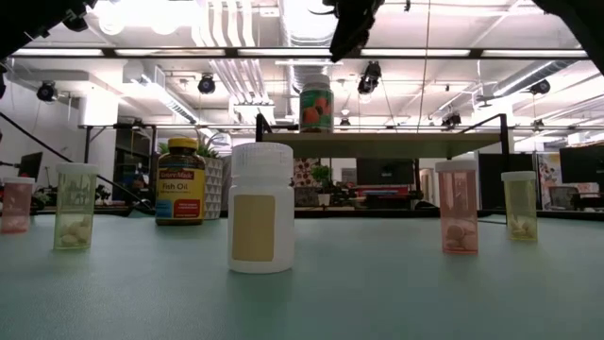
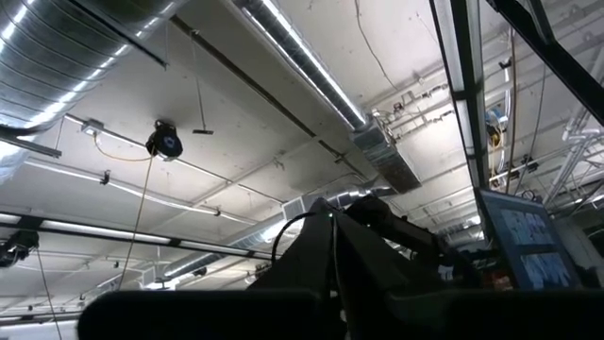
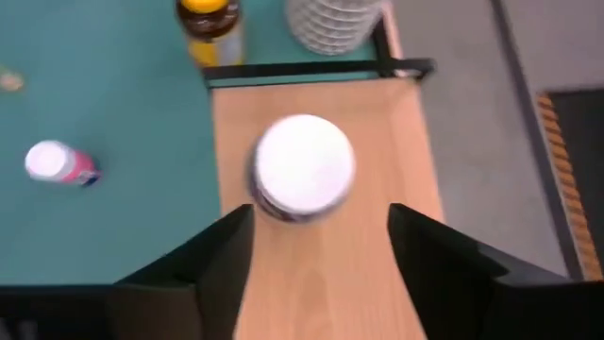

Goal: Pick and place medicine bottles onto shelf by color
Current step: Put the green medicine bottle on the shelf

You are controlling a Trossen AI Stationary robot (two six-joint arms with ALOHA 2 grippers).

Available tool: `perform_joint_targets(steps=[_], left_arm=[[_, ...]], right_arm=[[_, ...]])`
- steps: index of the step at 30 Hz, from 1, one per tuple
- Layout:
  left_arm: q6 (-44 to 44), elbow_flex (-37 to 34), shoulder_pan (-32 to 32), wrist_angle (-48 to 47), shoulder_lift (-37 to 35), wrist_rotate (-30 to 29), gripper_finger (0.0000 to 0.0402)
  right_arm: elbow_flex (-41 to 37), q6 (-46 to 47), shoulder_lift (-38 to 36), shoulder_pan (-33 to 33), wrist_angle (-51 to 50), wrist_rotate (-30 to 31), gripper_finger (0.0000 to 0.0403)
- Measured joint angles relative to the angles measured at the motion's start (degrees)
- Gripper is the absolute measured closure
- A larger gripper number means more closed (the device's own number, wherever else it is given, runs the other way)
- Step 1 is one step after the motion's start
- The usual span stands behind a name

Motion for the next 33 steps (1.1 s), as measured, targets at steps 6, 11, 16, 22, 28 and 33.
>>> perform_joint_targets(steps=[6,11,16,22,28,33], left_arm=[[0.0,0.0,0.0,0.0,0.1,-0.3,0.0401],[0.0,0.0,0.0,-0.1,0.1,-1.7,0.0401],[0.0,0.0,0.0,-0.1,0.1,-2.0,0.0401],[0.0,0.0,0.0,0.0,0.1,-2.4,0.0401],[0.0,0.0,0.0,-0.1,0.1,-2.4,0.0401],[0.0,0.0,0.0,0.0,0.1,-2.4,0.0401]], right_arm=[[-0.9,6.5,0.6,0.1,-2.5,2.1,0.0291],[-4.3,8.1,1.2,0.3,-2.7,1.9,0.0379],[-9.7,8.1,1.3,0.7,1.4,1.9,0.0390],[-13.0,7.0,1.3,0.7,9.0,2.0,0.0390],[-13.3,6.0,1.3,0.7,10.7,6.0,0.0390],[-13.5,3.8,1.5,0.7,15.6,6.5,0.0390]])
